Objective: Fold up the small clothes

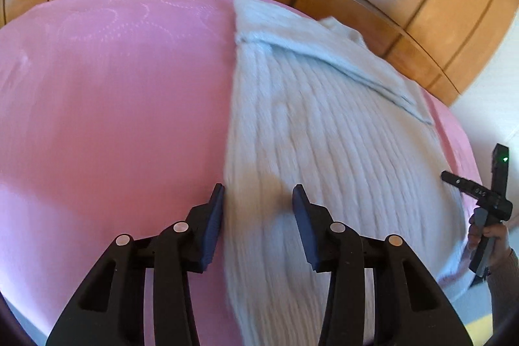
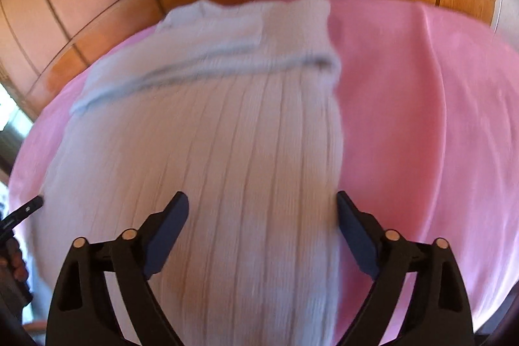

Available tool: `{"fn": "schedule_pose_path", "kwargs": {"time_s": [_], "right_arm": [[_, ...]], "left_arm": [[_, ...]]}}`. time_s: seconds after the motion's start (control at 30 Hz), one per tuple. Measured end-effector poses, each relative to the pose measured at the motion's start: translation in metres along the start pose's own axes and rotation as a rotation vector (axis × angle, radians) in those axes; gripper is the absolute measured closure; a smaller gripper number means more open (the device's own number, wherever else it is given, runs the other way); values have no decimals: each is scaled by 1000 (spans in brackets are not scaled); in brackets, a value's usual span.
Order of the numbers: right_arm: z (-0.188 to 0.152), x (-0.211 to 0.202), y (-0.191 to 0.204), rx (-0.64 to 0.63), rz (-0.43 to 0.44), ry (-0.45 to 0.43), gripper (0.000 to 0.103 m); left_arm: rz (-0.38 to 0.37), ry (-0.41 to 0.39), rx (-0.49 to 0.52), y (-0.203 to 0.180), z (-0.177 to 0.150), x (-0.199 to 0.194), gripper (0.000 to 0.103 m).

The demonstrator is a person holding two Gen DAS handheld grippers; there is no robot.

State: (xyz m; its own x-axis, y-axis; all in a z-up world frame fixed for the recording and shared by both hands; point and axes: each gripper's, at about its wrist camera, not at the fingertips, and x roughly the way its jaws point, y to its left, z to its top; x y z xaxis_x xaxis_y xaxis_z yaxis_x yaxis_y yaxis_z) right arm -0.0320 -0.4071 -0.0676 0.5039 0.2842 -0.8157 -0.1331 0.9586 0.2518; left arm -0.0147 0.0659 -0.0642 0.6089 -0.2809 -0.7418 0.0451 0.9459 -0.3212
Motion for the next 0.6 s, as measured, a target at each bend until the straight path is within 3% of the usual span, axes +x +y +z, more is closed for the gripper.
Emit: {"fn": "schedule_pose_path", "kwargs": {"time_s": [0.1, 0.17, 0.2, 0.27, 0.33, 0.37, 0.6], "right_arm": [[-27, -19, 2, 9, 36, -1, 26], [-43, -32, 3, 21, 58, 8, 35], [-52, -38, 3, 32, 70, 23, 44], [-62, -44, 4, 40, 96, 49, 59], [-64, -44, 9, 29, 114, 81, 84], [-64, -46, 10, 33, 139, 94, 90], [-16, -80, 14, 88, 306, -78, 91]], "left_arm": [[-24, 6, -12, -1, -18, -12, 61], [-47, 25, -26, -1, -26, -17, 75], [-64, 43, -40, 0, -31, -18, 78], [-81, 57, -52, -1, -36, -18, 95], [-94, 61, -52, -3, -39, -19, 97], [-106, 60, -57, -3, -38, -20, 97], [-272, -36, -110, -4, 6, -51, 98]]}}
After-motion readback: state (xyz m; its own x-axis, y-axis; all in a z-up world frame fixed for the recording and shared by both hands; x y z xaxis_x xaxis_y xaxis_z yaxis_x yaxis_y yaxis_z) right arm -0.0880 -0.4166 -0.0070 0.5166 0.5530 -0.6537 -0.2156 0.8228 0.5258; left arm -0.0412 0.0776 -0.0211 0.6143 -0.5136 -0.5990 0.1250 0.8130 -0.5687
